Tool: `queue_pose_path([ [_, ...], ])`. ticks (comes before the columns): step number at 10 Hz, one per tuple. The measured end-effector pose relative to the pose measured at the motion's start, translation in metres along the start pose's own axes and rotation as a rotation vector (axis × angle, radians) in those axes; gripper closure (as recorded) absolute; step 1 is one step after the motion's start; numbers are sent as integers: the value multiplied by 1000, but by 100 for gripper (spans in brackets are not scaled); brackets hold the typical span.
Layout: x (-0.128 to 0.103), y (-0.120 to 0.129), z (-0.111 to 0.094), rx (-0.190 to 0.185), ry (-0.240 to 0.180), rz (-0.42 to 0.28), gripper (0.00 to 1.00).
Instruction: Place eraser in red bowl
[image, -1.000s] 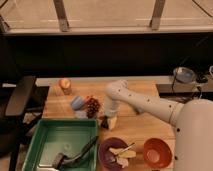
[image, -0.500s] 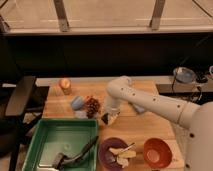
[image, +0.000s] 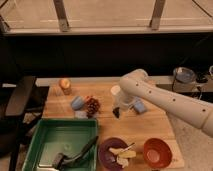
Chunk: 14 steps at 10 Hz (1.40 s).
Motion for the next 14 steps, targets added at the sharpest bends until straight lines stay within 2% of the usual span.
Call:
queue_pose_path([
  [1,9,10,-7,2,12,26,100],
  [2,25,34,-20,2,35,79,100],
  [4,35,75,-37,-8,65,157,100],
  [7,26,130,-47,-39,90,255,100],
  [10,15,171,-50,-72,98,329,100],
  [11,16,177,-50,-76,97,348,100],
  [12,17,189,-51,-84,94,380,98],
  [14,15,216,-49,-106,86,432,80],
])
